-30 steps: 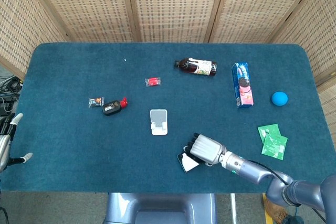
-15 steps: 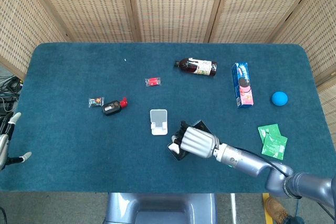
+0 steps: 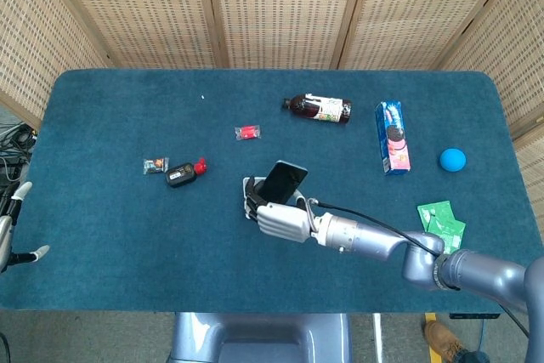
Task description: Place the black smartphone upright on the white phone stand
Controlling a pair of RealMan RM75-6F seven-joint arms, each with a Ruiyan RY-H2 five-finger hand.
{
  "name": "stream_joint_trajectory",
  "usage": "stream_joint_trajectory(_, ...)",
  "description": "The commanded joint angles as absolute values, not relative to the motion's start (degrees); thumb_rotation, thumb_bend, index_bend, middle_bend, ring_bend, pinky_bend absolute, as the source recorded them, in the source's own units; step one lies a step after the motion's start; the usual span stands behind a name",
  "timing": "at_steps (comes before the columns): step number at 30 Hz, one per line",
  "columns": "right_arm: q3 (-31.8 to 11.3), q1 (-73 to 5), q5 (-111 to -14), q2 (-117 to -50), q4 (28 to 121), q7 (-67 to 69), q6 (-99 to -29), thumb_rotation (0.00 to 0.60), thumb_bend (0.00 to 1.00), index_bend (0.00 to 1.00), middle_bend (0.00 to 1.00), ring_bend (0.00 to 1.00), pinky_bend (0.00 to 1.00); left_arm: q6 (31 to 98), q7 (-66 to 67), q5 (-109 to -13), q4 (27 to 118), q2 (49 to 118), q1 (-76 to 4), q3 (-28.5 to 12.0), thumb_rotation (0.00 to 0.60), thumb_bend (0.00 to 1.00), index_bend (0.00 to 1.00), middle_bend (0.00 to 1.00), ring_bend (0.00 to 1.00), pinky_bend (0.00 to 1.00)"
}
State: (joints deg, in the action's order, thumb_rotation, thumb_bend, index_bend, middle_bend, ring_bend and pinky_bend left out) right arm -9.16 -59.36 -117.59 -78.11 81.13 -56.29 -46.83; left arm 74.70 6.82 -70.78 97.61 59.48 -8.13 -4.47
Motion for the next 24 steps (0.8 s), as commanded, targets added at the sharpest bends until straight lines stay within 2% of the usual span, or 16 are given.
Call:
stream_joint_trajectory(1,-10.6,-60.9,-117.5,-79.8,80.0,-60.9,-43.6,0.6,0.23,0.63,0.59,0.54,0.35,74.4,6.9,-70.4,97.4,59.6,-8.3,-4.6,0.6,0.0,0.0,0.0,0.0,0.0)
stream_joint_trajectory(7,-12.4,-61.7,-114.5,-82.3,77.6,-69.1,-37.1,0.6,0.23,0.63,0.6,0.54,0.35,73.2,6.8,-69.1,96.5,60.0,-8.9,-4.9,0.6,0.0,0.0,0.0,0.0,0.0)
stream_joint_trajectory(24,-15.9,-61.2,-106.9,-87.8,78.5,-86.6,-27.3,0.6,0.25,0.65,0.62,0.53,0.3,72.7,5.8,-68.5,95.8,59.8,-9.0,-4.9,0.6,0.0,0.0,0.0,0.0,0.0)
